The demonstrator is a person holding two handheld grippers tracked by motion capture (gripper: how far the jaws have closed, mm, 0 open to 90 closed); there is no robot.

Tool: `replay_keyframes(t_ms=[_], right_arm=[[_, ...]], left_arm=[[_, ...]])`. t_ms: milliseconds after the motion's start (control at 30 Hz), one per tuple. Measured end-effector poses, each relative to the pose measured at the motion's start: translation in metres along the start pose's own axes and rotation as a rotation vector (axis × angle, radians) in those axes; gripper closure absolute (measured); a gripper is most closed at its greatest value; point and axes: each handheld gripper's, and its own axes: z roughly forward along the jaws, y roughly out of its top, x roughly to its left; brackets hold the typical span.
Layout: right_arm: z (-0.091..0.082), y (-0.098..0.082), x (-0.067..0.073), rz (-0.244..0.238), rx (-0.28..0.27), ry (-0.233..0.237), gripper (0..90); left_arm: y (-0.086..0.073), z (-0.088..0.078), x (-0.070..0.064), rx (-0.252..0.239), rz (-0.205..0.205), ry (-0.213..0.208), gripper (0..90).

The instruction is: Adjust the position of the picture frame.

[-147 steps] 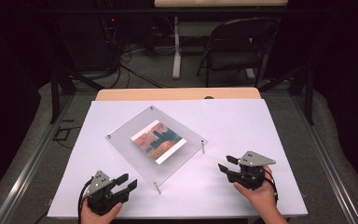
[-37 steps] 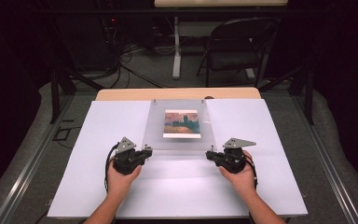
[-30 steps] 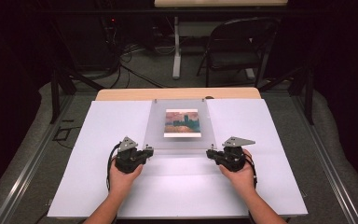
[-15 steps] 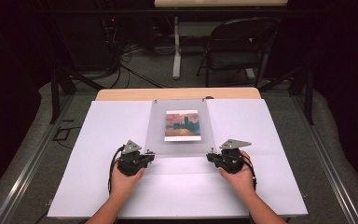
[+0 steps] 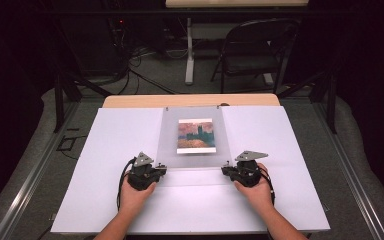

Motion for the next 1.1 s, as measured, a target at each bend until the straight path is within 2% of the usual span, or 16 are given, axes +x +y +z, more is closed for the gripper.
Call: replay_keyframes(t_ms=[100, 133, 200, 233, 267, 367, 467, 533, 633, 700, 767, 867, 933, 1100], right_arm=[[-0.001, -0.001, 0.003, 0.005, 0.001, 0.009, 71.8], [-0.002, -0.001, 0.005, -0.001, -0.001, 0.010, 67.8], [-0.005, -0.001, 0.008, -0.018, -0.001, -0.003, 61.6], [-0.005, -0.001, 0.008, -0.018, -0.001, -0.003, 61.6], [-0.008, 0.000, 0.010, -0.037, -0.025, -0.016, 56.0], [-0.013, 0.001, 0.010, -0.044, -0.036, -0.037, 49.6], [-0.019, 0.000, 0.012, -0.051, -0.041, -0.053, 45.8], [-0.022, 0.000, 0.013, -0.047, -0.041, -0.053, 43.8], [-0.027, 0.000, 0.016, -0.028, -0.044, -0.051, 42.7], [-0.034, -0.001, 0.020, -0.024, -0.039, -0.025, 44.2], [-0.041, -0.004, 0.025, -0.056, -0.040, -0.023, 43.3], [-0.050, -0.009, 0.031, -0.107, -0.037, -0.057, 39.9], [-0.056, -0.011, 0.031, -0.111, -0.048, -0.062, 38.8], [-0.065, -0.015, 0.029, -0.086, -0.072, -0.045, 40.8]], left_arm=[[0.000, -0.001, -0.001, -0.011, 0.005, 0.005, 77.3], [0.000, -0.002, -0.002, -0.011, 0.032, 0.011, 74.3], [-0.001, -0.003, -0.004, -0.018, 0.020, 0.006, 67.5], [-0.001, -0.003, -0.004, -0.018, 0.020, 0.006, 64.7], [-0.002, -0.004, -0.006, -0.024, 0.008, 0.009, 59.6], [-0.003, -0.008, -0.008, -0.019, 0.020, 0.005, 51.6], [-0.004, -0.014, -0.009, -0.033, 0.013, 0.005, 44.4], [-0.005, -0.018, -0.009, -0.034, 0.018, 0.011, 42.6], [-0.009, -0.025, -0.010, -0.022, 0.001, 0.008, 40.6], [-0.012, -0.031, -0.011, -0.018, -0.011, -0.014, 39.6], [-0.014, -0.039, -0.011, -0.027, 0.000, -0.015, 39.3], [-0.018, -0.050, -0.012, -0.043, 0.017, -0.007, 38.9], [-0.020, -0.056, -0.011, -0.052, 0.025, 0.003, 38.3], [-0.023, -0.067, -0.007, -0.068, 0.026, 0.021, 36.0]])
